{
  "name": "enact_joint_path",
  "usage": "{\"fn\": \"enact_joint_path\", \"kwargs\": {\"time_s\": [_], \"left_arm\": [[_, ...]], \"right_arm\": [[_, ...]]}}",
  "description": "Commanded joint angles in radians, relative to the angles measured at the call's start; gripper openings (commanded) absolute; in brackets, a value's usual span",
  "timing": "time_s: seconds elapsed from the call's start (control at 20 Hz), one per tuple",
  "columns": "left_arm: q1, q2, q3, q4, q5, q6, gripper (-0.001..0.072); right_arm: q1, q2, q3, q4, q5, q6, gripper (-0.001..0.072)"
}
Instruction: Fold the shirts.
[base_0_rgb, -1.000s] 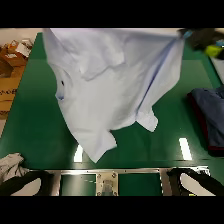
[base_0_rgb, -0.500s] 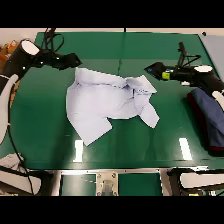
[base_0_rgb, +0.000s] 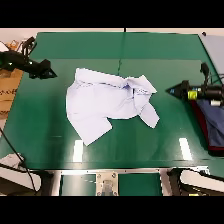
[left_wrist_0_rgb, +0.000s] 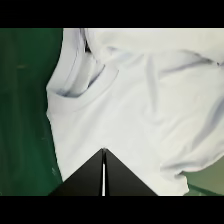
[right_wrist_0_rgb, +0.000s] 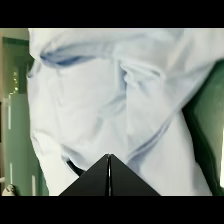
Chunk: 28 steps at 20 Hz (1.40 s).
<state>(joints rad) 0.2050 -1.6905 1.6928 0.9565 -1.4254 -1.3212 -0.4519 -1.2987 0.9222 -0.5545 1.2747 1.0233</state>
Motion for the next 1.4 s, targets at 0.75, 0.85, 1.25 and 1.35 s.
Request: {"fn": "enact_joint_path", "kwargs": {"time_s": [0.75,0.85,1.25,1.35], "left_arm": [[0.012,0.294,-0.767,0.061,0.343,-0.013,0.0544],[0.012,0.280,-0.832,-0.056,0.385,0.023,0.0543],[0.012,0.236,-0.938,-0.312,0.422,0.223,0.0082],[0.017,0.237,-0.932,-0.309,0.415,0.223,0.0028]], "right_arm": [[0.267,0.164,-0.486,-0.241,-0.448,0.301,0.0039],[0.268,0.164,-0.467,-0.241,-0.437,0.295,0.0017],[0.256,0.167,-0.295,-0.238,-0.249,0.278,0.0016],[0.195,0.189,-0.233,-0.238,-0.175,0.279,0.0016]]}}
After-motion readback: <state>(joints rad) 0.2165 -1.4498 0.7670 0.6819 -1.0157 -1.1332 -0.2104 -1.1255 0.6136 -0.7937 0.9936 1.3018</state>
